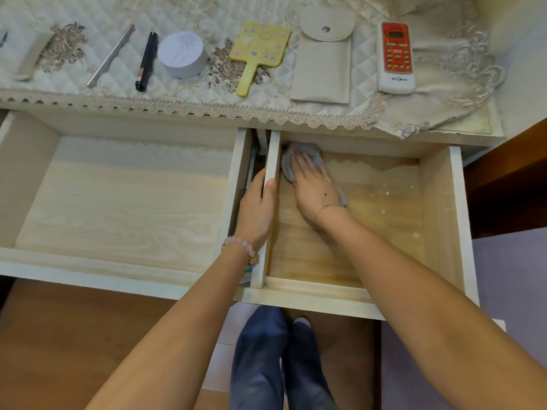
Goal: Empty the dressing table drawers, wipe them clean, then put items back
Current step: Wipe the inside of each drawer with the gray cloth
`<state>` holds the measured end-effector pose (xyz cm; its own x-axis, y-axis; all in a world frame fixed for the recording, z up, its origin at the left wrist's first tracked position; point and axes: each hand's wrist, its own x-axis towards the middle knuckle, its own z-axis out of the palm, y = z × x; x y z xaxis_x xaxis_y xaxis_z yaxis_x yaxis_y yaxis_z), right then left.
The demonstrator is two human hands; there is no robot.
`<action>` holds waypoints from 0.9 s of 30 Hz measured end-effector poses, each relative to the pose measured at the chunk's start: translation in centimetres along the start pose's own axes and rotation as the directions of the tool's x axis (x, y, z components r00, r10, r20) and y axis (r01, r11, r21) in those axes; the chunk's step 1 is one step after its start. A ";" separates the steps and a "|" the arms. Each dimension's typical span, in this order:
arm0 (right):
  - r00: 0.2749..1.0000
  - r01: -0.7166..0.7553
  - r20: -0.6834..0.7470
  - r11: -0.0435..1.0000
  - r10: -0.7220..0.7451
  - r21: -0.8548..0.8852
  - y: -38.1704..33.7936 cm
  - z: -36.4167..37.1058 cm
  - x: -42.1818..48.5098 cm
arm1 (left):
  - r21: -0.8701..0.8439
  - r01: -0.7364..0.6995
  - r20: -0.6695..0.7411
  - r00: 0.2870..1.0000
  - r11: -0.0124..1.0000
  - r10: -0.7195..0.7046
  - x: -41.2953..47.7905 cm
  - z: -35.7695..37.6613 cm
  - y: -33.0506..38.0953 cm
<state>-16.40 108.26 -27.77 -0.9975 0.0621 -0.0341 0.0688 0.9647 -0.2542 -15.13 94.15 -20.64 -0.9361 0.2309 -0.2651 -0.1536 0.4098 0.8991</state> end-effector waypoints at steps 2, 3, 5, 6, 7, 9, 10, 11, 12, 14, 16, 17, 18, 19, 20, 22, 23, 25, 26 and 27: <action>1.000 -0.026 0.005 1.000 0.026 0.009 -0.2 0.1 -0.1 | 0.007 -0.005 0.006 1.000 1.000 0.005 0.0 0.0 0.0; 0.999 -0.037 0.006 0.999 0.037 0.016 -0.2 0.1 -0.1 | 0.009 -0.010 0.008 1.000 1.000 0.010 0.0 0.0 0.0; 0.999 -0.048 0.006 0.999 0.048 0.020 0.0 -0.1 -0.2 | 0.018 -0.012 0.012 1.000 1.000 0.012 0.0 0.0 0.0; 0.999 -0.048 0.001 0.999 0.048 0.023 0.3 -0.3 -0.3 | 0.024 -0.012 0.014 1.000 1.000 0.012 0.0 0.0 0.1; 0.999 -0.049 -0.004 0.998 0.049 0.029 0.7 -0.5 -0.5 | 0.031 -0.012 0.014 1.000 0.999 0.012 -0.1 0.0 0.2; 0.998 -0.061 -0.001 0.998 0.061 0.034 2.0 -0.8 -1.0 | 0.045 -0.010 0.015 1.000 0.999 0.009 -0.2 -0.1 0.4; 0.997 -0.081 0.007 0.996 0.081 0.031 2.9 -1.1 -1.4 | 0.048 -0.009 0.015 1.000 0.999 0.009 -0.3 -0.1 0.5; 0.993 -0.115 0.020 0.993 0.114 0.021 4.1 -1.3 -1.8 | 0.046 -0.006 0.016 1.000 0.999 0.005 -0.4 -0.1 0.6; 0.986 -0.162 0.031 0.987 0.161 0.001 5.5 -1.7 -2.5 | 0.039 0.001 0.016 1.000 0.999 -0.002 -0.4 -0.1 0.6; 0.956 -0.286 0.043 0.956 0.289 -0.065 8.9 -2.9 -4.5 | 0.033 0.012 0.014 1.000 0.999 -0.012 -0.4 0.0 0.6; 0.914 -0.402 0.026 0.913 0.405 -0.068 11.7 -4.4 -6.5 | 0.043 0.007 0.013 1.000 0.999 -0.007 -0.5 0.1 0.6; 0.900 -0.435 0.019 0.899 0.436 -0.047 12.4 -4.8 -7.0 | 0.047 0.003 0.014 1.000 0.999 -0.004 -0.4 0.1 0.6; 0.890 -0.455 0.018 0.890 0.456 -0.029 12.7 -4.9 -7.0 | 0.047 0.004 0.011 1.000 0.999 -0.004 -0.3 0.0 0.4; 0.880 -0.475 0.018 0.880 0.475 -0.011 12.6 -4.7 -6.8 | 0.047 0.008 0.007 1.000 0.999 -0.008 -0.3 0.0 0.3; 0.865 -0.501 0.023 0.865 0.501 0.002 12.4 -4.4 -6.6 | 0.048 0.011 0.004 1.000 0.999 -0.012 -0.2 0.0 0.2; 0.847 -0.531 0.040 0.847 0.530 0.017 12.1 -3.6 -6.7 | 0.056 0.013 0.007 1.000 0.998 -0.013 -0.2 0.1 0.1; 0.853 -0.520 0.050 0.854 0.519 0.015 12.2 -3.4 -7.1 | 0.056 0.012 0.006 1.000 0.998 -0.012 -0.2 0.1 0.1; 0.875 -0.481 0.073 0.877 0.479 0.007 12.3 -3.4 -8.3 | 0.054 0.009 0.007 1.000 0.999 -0.010 -0.2 0.1 0.2; 0.886 -0.458 0.079 0.889 0.456 0.005 12.1 -3.6 -8.9 | 0.055 0.007 0.007 1.000 0.998 -0.007 -0.2 0.1 0.2; 0.899 -0.433 0.082 0.902 0.431 0.001 11.8 -3.6 -9.5 | 0.056 0.001 0.007 1.000 0.998 -0.001 -0.2 0.1 0.2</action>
<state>-6.15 119.95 -26.94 -0.8652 0.4506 -0.2198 0.4935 0.8426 -0.2154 -14.93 94.26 -20.42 -0.9336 0.2370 -0.2688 -0.1363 0.4588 0.8780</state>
